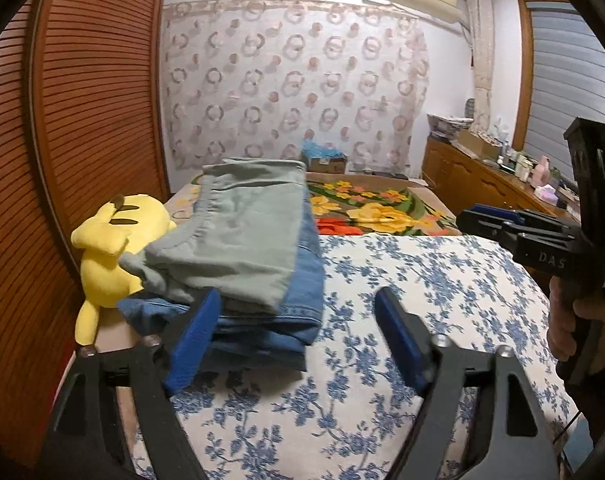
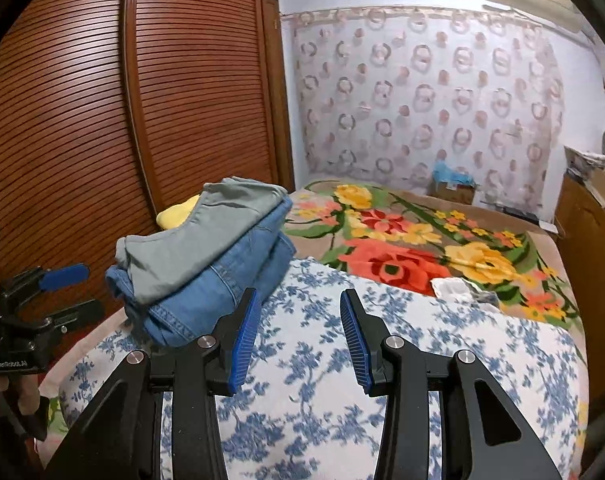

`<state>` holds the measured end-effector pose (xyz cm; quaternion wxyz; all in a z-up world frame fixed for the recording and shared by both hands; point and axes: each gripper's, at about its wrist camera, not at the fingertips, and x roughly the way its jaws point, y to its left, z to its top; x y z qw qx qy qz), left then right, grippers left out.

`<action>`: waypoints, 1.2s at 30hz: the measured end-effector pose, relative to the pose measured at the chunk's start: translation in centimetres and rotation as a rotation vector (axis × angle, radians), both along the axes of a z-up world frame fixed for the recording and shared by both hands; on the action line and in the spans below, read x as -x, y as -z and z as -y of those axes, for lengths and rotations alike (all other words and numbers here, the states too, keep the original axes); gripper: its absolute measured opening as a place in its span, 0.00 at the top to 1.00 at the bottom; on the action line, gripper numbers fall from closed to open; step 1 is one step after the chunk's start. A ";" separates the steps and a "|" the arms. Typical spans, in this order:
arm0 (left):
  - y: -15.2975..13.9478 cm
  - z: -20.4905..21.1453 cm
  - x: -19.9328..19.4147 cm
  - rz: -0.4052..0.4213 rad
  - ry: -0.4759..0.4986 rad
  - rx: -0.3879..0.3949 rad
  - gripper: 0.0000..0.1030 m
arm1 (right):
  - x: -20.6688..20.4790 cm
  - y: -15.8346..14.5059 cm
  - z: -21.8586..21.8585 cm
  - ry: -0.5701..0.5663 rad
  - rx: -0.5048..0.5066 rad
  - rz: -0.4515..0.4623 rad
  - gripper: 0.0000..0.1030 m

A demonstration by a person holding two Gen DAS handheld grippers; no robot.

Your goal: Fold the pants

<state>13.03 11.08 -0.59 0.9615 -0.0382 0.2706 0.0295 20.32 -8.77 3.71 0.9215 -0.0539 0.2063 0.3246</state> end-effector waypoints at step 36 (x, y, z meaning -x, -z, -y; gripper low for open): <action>-0.2 10.9 2.2 -0.029 0.133 -0.005 0.11 | 13.2 0.4 9.1 0.292 -0.025 0.004 0.35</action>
